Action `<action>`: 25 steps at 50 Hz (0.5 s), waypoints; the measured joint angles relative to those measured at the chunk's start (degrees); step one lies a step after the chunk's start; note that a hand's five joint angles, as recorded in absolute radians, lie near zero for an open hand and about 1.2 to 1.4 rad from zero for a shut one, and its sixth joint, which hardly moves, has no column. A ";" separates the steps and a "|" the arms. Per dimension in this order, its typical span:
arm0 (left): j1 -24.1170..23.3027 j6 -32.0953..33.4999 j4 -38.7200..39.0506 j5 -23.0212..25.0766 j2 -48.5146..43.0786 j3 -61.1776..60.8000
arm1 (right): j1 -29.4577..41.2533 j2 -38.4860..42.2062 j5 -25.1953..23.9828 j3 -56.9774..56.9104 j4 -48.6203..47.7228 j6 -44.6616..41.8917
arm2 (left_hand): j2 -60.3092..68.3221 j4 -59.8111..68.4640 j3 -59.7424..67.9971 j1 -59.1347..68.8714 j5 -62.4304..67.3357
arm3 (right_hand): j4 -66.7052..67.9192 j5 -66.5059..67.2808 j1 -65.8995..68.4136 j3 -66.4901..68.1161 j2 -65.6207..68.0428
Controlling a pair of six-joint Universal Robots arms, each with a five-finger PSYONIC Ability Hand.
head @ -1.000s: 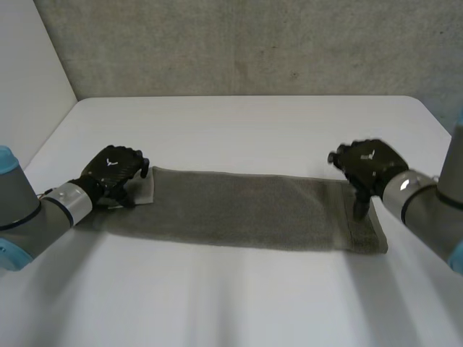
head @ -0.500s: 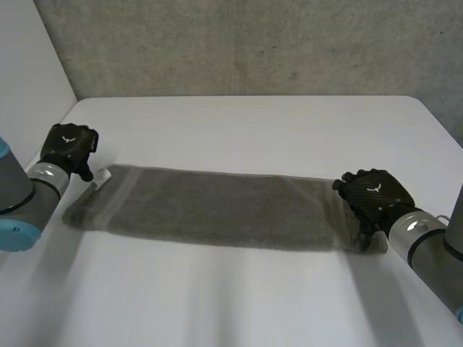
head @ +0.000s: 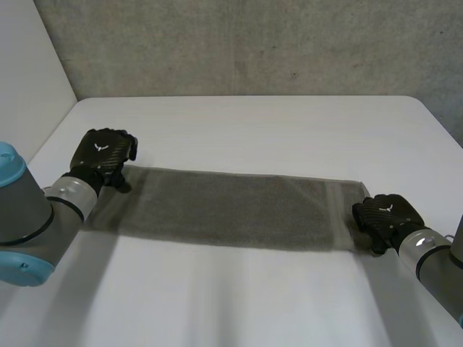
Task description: Fold the towel.
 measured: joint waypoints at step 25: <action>0.98 -1.10 5.95 -0.30 1.24 -4.02 | -15.52 0.47 -1.83 -6.53 2.43 -14.80 | -1.32 -1.21 -1.15 -2.70 -2.72 | 23.61 22.76 22.18 22.98 20.02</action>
